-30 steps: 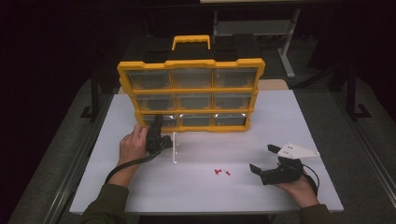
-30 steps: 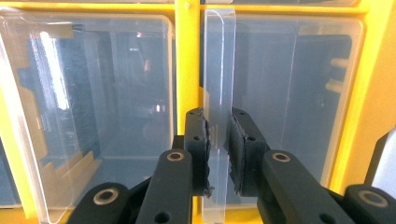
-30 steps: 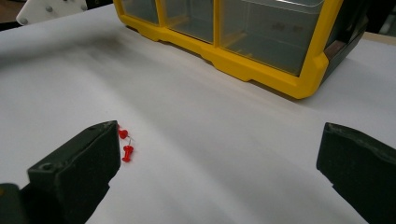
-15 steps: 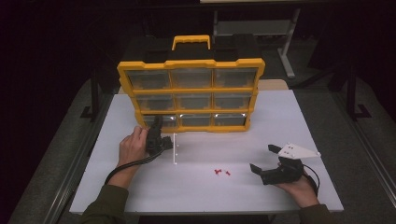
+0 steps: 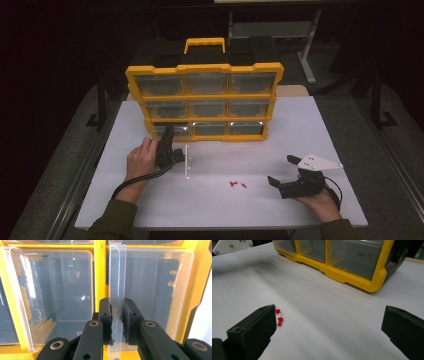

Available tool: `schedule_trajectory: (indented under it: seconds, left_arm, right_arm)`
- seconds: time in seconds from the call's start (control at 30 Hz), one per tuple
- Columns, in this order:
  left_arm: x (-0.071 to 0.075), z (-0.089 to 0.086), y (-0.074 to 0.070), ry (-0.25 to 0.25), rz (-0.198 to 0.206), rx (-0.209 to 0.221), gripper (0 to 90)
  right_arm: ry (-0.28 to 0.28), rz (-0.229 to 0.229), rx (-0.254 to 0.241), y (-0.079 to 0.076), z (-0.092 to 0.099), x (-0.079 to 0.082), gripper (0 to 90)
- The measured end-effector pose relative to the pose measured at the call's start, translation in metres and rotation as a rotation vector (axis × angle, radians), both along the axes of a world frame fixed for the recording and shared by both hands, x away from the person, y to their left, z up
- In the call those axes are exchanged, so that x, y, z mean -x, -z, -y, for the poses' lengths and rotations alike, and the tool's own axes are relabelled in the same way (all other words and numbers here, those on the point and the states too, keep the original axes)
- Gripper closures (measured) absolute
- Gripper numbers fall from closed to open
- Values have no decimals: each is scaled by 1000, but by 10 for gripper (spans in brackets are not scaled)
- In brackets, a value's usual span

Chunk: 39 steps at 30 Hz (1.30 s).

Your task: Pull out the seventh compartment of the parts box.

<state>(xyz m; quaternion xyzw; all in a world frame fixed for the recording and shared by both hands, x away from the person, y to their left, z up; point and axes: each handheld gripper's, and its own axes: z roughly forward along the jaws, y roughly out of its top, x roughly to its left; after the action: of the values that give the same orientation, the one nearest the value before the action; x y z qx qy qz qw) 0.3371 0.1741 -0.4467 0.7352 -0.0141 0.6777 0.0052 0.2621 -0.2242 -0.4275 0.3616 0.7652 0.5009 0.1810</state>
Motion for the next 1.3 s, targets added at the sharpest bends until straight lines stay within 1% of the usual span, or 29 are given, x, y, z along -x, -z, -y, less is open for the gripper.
schedule_trajectory:
  seconds: [0.1, 0.3, 0.4, 0.43, 0.47, 0.5, 0.57, 0.77, 0.9, 1.1, 1.13, 1.3]
  left_arm:
    - [1, 0, 0, 3, -1, 7, 789]
    - [5, 0, 0, 4, -1, 7, 789]
    - [8, 0, 0, 1, 0, 8, 789]
    - [8, 0, 0, 8, -2, 12, 789]
    - [9, 0, 0, 8, -3, 11, 789]
    - [10, 0, -2, -10, -4, -10, 789]
    - [11, 0, -1, -6, -3, 0, 789]
    - [15, 0, -1, -4, -4, 2, 789]
    - [18, 0, -1, 0, -3, 9, 789]
    - [28, -2, -2, 6, -4, 1, 789]
    - [29, -3, -1, 12, -4, 6, 788]
    - [33, -3, -2, 11, -6, 3, 788]
  right_arm:
    - [2, -3, -2, 0, 0, 0, 0]
    - [1, -2, 4, 0, 0, 0, 0]
    - [2, -5, -2, 0, 0, 0, 0]
    - [2, -5, -2, 0, 0, 0, 0]
    - [1, -5, 0, 0, 0, 0, 0]
    - [1, -4, 0, 0, 0, 0, 0]
    - [1, -5, -1, 0, 0, 0, 0]
    - [3, -1, -7, 0, 2, 0, 0]
    - [4, 0, -10, 0, 2, 0, 0]
    - [4, 0, -10, 0, 2, 0, 0]
    - [5, 0, -10, 0, 2, 0, 0]
    - [8, -1, -9, 0, 2, 0, 0]
